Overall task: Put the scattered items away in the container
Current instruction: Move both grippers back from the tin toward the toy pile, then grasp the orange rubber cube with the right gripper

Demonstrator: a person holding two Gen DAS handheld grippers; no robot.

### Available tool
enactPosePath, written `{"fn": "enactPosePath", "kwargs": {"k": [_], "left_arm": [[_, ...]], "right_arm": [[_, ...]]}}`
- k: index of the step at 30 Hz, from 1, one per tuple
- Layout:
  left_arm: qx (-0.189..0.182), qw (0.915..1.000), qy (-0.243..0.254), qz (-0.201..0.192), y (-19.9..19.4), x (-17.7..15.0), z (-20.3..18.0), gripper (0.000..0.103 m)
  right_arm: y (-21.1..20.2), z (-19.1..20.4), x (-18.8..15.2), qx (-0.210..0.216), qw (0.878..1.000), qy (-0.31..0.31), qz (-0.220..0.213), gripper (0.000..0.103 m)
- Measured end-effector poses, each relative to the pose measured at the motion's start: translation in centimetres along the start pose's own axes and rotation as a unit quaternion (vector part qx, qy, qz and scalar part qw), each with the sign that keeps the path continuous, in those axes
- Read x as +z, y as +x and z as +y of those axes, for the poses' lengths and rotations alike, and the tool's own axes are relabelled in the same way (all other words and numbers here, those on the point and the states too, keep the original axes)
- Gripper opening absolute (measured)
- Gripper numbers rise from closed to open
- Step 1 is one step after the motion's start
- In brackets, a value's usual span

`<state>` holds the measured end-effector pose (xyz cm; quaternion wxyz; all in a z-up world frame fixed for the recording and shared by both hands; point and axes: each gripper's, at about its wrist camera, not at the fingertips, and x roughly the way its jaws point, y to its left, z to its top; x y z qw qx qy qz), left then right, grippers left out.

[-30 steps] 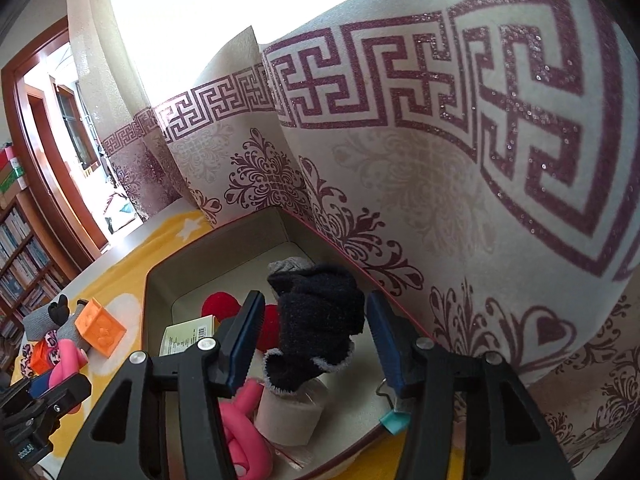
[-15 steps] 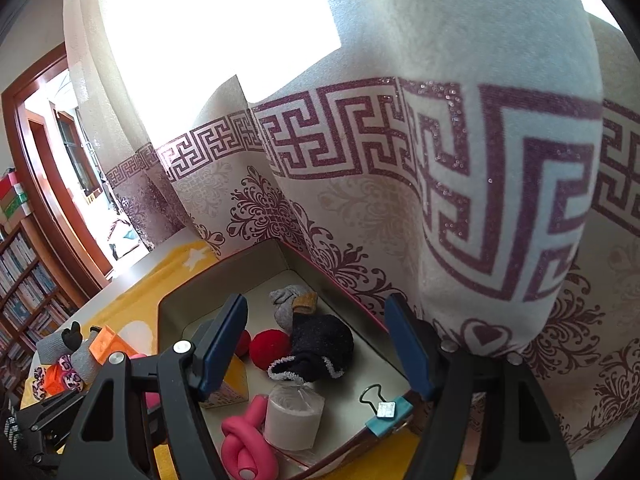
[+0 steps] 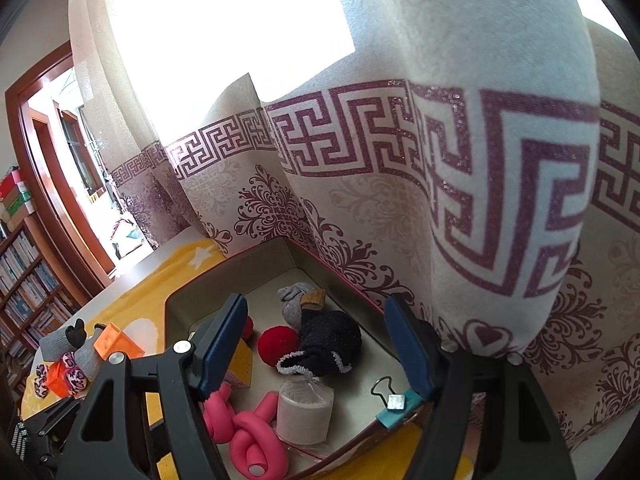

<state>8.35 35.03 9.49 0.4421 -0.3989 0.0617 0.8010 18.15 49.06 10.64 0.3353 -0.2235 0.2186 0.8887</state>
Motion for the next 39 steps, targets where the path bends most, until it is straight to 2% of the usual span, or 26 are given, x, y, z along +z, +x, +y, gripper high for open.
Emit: {"fn": "enactPosePath", "kwargs": {"k": [3,7,13,17,23,29,32,35,39], "left_arm": [[0.014,0.9995,-0.026,0.003,-0.3,-0.4,2.0,0.083],[0.03,0.9974,-0.065,-0.005,-1.3,-1.2,5.0,0.097],[0.049,0.9919,-0.115,-0.021,-3.5,-2.2,9.5,0.097],[0.063,0.9886,-0.134,-0.026,-5.0,-3.0,12.1,0.097],[0.094,0.9805,-0.169,-0.037,-7.5,-4.8,16.3,0.097],[0.114,0.9685,-0.216,-0.05,-9.6,-6.6,20.5,0.097],[0.132,0.9608,-0.237,-0.059,-10.4,-7.4,22.4,0.097],[0.139,0.953,-0.263,-0.059,-10.6,-8.2,24.1,0.097],[0.145,0.9465,-0.281,-0.063,-11.0,-8.8,25.5,0.097]], "right_arm": [[-0.2,1.0,-0.4,0.009,1.0,-0.014,0.001,0.075],[-0.6,2.6,-1.1,0.024,0.999,-0.036,0.005,0.075],[-1.1,6.4,-2.4,0.07,0.993,-0.089,0.019,0.077],[-1.4,10.2,-3.4,0.113,0.983,-0.145,0.027,0.078],[-0.4,15.5,-4.5,0.171,0.965,-0.189,0.054,0.079],[3.5,20.1,-5.2,0.215,0.943,-0.228,0.114,0.079],[6.1,22.0,-5.3,0.211,0.934,-0.25,0.142,0.079],[7.9,23.4,-5.5,0.197,0.931,-0.266,0.153,0.079],[9.2,25.6,-6.3,0.189,0.92,-0.307,0.153,0.079]]}}
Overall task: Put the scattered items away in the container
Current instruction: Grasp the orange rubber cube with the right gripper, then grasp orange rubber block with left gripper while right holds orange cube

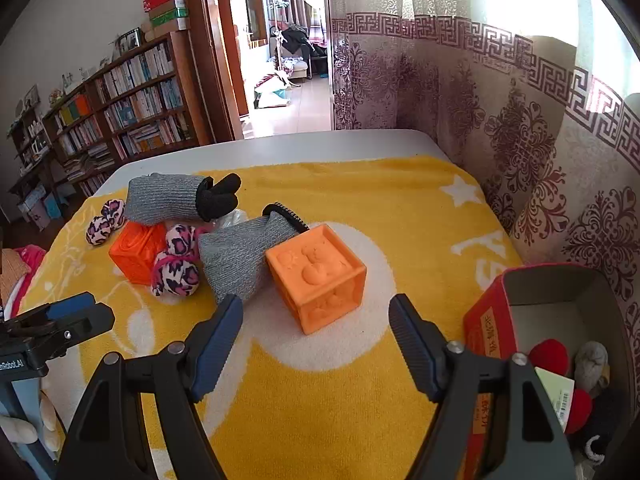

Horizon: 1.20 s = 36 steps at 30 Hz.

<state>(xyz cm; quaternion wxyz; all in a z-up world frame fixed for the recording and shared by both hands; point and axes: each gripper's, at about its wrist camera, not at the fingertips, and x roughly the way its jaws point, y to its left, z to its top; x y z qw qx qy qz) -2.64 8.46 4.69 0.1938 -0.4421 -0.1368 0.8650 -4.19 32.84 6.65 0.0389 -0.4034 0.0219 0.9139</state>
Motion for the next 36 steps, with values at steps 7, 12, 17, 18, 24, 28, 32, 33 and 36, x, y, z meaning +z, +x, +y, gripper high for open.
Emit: {"fn": "enactPosePath", "kwargs": {"k": [7,12,17,18,24,28,32,33,36], "left_arm": [[0.027,0.9993,-0.025,-0.005,0.4,-0.1,2.1,0.097],[0.051,0.9982,-0.032,-0.002,1.3,-0.2,3.2,0.097],[0.061,0.9979,-0.023,-0.003,1.9,-0.2,3.1,0.097],[0.064,0.9977,-0.023,-0.003,2.0,-0.1,3.1,0.097],[0.083,0.9963,-0.023,-0.008,2.2,0.9,2.6,0.097],[0.117,0.9927,0.03,-0.006,3.2,2.0,1.5,0.097],[0.133,0.9901,0.046,0.004,4.9,3.1,1.3,0.097],[0.134,0.99,0.044,0.001,5.0,3.3,1.4,0.097],[0.132,0.9905,0.039,-0.004,5.5,4.0,1.3,0.097]], "right_arm": [[3.8,-1.1,0.9,-0.026,0.999,0.014,0.023,0.079],[5.6,-1.5,0.9,0.005,0.998,0.041,0.041,0.079],[6.1,-1.0,-0.2,-0.003,0.998,0.041,0.041,0.066],[5.9,-1.0,-0.2,0.0,0.998,0.042,0.042,0.066],[4.8,-1.8,-0.8,0.025,0.994,0.088,0.064,0.064],[4.2,-1.8,-1.3,0.037,0.992,0.102,0.071,0.064],[4.4,-1.7,-1.4,0.032,0.992,0.099,0.069,0.065],[4.4,-1.8,-1.4,0.034,0.992,0.101,0.068,0.065],[4.4,-1.8,-1.5,0.035,0.992,0.103,0.066,0.065]]}}
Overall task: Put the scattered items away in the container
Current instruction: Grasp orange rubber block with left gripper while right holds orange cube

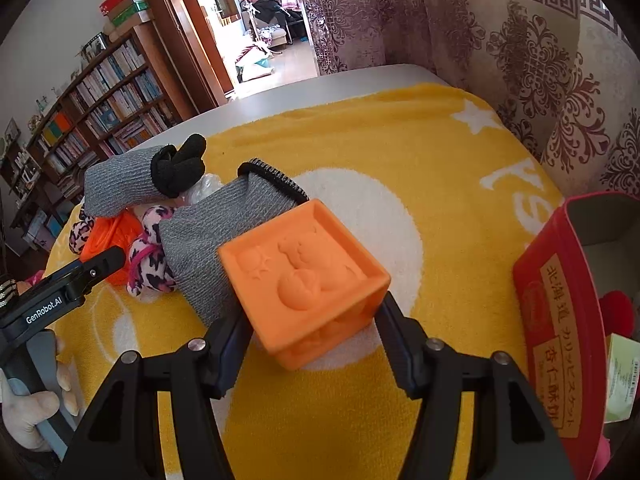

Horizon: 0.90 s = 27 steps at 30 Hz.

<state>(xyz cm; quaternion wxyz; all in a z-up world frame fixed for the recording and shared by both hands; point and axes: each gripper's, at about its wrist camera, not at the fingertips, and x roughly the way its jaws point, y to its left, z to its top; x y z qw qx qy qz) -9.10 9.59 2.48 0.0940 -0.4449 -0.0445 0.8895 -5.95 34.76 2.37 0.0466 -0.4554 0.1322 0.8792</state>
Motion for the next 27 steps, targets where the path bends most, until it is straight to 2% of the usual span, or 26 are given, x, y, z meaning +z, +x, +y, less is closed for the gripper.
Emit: {"fn": "enactPosePath", "kwargs": {"k": [4,10,15,17,19,21,22,24,27], "left_arm": [[-0.01,0.9999,-0.01,0.004,1.2,0.3,-0.3,0.097],[-0.002,0.9999,-0.014,0.005,2.3,0.3,0.3,0.097],[-0.002,0.9998,-0.013,0.017,3.1,0.6,0.5,0.097],[-0.002,0.9998,-0.01,0.018,3.2,0.7,0.4,0.095],[-0.006,0.9999,-0.007,0.014,3.1,0.8,0.4,0.086],[-0.017,0.9998,0.001,0.009,2.9,0.7,0.1,0.07],[-0.017,0.9998,0.008,0.008,2.8,0.7,-0.2,0.058],[-0.011,0.9998,0.016,0.002,2.6,0.7,-0.5,0.055],[-0.014,0.9998,0.014,-0.006,2.2,0.7,-0.4,0.054]], "right_arm": [[0.0,0.6,-0.3,-0.013,1.0,-0.016,-0.006,0.065],[1.0,0.7,-0.6,-0.016,1.0,-0.024,0.003,0.068],[1.5,2.7,-1.2,-0.07,0.994,-0.083,-0.002,0.071],[1.6,2.7,-1.3,-0.074,0.994,-0.083,-0.003,0.073],[1.5,2.3,-1.2,-0.068,0.995,-0.077,-0.004,0.073],[1.5,2.4,-1.2,-0.069,0.995,-0.078,-0.005,0.073],[1.5,2.3,-1.3,-0.068,0.995,-0.076,-0.006,0.073],[1.4,2.2,-1.3,-0.066,0.995,-0.071,-0.008,0.073],[1.0,1.6,-1.3,-0.057,0.997,-0.051,-0.015,0.068]]}}
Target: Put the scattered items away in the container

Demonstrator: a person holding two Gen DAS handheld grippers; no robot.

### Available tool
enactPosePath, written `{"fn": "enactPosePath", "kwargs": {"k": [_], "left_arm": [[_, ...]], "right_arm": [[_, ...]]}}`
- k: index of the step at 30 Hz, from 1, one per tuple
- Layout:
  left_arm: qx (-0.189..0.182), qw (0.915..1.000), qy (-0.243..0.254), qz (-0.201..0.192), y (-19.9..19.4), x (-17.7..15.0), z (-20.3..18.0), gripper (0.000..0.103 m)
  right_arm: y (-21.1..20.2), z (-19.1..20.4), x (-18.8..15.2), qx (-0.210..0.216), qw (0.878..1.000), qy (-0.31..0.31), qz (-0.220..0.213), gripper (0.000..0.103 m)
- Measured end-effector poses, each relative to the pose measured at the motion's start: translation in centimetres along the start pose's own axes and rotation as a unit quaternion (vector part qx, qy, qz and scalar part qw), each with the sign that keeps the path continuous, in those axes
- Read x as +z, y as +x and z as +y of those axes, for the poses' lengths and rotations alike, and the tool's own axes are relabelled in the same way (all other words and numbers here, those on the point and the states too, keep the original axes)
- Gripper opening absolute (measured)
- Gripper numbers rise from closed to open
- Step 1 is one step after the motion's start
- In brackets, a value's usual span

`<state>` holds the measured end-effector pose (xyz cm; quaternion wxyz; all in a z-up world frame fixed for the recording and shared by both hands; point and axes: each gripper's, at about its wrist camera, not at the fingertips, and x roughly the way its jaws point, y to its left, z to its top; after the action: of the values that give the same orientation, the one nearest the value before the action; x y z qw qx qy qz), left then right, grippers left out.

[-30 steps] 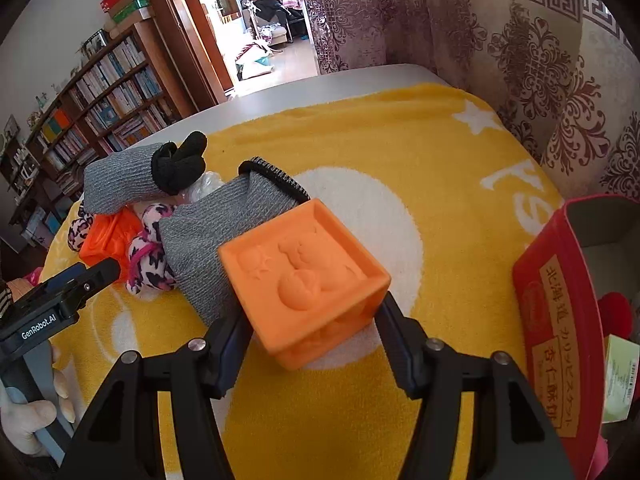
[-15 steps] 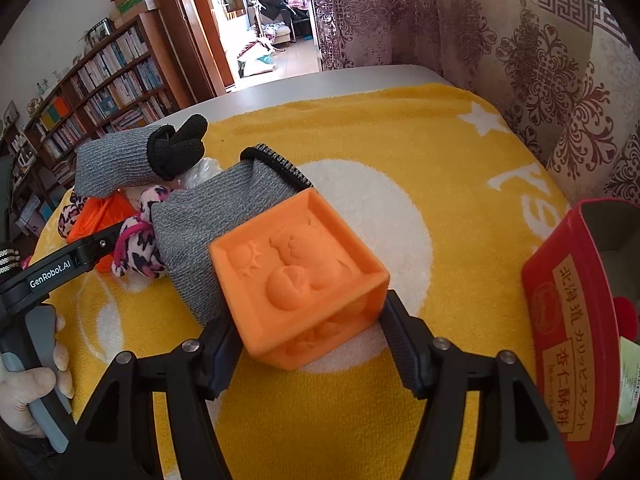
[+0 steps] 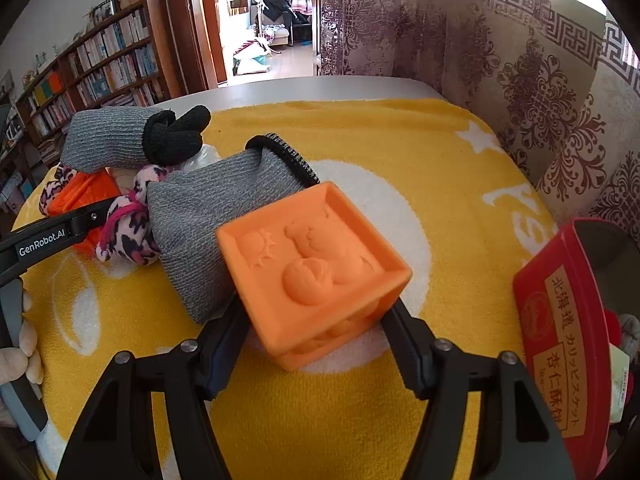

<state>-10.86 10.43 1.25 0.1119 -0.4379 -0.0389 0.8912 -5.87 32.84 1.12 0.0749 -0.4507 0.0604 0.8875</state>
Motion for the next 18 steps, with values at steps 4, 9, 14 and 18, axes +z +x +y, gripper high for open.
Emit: {"fn": "enactPosePath", "kwargs": {"k": [4,9,14,18], "left_arm": [[0.006,0.9999,0.007,-0.014,-1.0,-0.4,0.1,0.054],[0.028,0.9977,0.026,-0.056,-3.3,-0.5,-0.7,0.054],[0.028,0.9961,0.032,-0.077,-4.6,-0.5,-1.0,0.054],[0.024,0.9962,0.03,-0.078,-4.9,-0.5,-1.1,0.054]], "right_arm": [[-0.2,-0.3,0.0,0.007,1.0,0.014,-0.005,0.066],[-0.9,-0.6,0.2,0.017,0.999,0.028,-0.017,0.065],[-2.3,-0.9,0.3,0.035,0.998,0.044,-0.041,0.065],[-2.9,-1.1,0.5,0.047,0.996,0.053,-0.053,0.065]]}}
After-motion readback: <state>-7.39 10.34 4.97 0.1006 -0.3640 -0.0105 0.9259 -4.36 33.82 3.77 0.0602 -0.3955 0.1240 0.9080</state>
